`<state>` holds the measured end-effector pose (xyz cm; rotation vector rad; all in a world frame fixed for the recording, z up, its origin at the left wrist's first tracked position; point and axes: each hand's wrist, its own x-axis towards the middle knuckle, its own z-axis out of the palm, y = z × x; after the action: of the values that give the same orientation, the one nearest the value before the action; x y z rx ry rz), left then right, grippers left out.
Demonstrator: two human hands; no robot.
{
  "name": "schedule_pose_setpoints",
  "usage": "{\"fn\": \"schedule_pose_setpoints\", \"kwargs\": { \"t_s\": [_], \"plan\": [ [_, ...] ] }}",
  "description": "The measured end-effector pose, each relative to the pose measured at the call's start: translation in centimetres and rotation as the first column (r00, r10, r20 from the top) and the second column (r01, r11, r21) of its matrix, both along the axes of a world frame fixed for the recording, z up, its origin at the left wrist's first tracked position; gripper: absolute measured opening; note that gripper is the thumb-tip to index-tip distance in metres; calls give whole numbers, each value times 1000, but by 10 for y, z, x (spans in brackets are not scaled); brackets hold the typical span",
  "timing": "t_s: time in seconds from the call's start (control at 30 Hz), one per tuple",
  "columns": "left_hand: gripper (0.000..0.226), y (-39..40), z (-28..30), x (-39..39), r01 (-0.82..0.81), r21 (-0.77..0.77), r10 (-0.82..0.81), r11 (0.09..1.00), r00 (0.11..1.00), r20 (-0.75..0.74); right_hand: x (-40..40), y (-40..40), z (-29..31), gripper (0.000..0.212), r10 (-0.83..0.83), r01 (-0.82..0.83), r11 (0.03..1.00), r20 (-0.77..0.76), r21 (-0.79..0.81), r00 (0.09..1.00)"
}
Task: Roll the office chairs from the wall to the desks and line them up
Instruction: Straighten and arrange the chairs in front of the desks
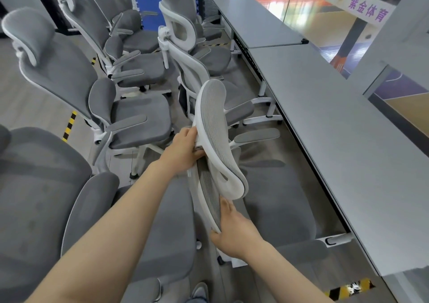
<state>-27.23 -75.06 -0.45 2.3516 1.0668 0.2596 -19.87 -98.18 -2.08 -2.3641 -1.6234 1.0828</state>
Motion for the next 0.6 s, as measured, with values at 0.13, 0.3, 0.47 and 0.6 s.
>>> {"fn": "schedule_pose_setpoints", "kwargs": {
  "t_s": [0.13,0.3,0.47,0.6],
  "plan": [
    [62,-2,5,1,2,18,-2,1000,1000,-10,-1,2,0,87,1,-1,1000,16,18,1000],
    [63,-2,7,1,1,14,-1,1000,1000,-18,-1,3,2,87,14,-15,1000,12,21,1000],
    [63,-3,6,1,-10,-8,10,1000,1000,17,0,2,3,88,14,-14,1000,13,23,1000],
    [62,-4,6,1,-17,-29,18,999,998,56,1,2,4,88,13,-14,999,30,42,999]
  ]
}}
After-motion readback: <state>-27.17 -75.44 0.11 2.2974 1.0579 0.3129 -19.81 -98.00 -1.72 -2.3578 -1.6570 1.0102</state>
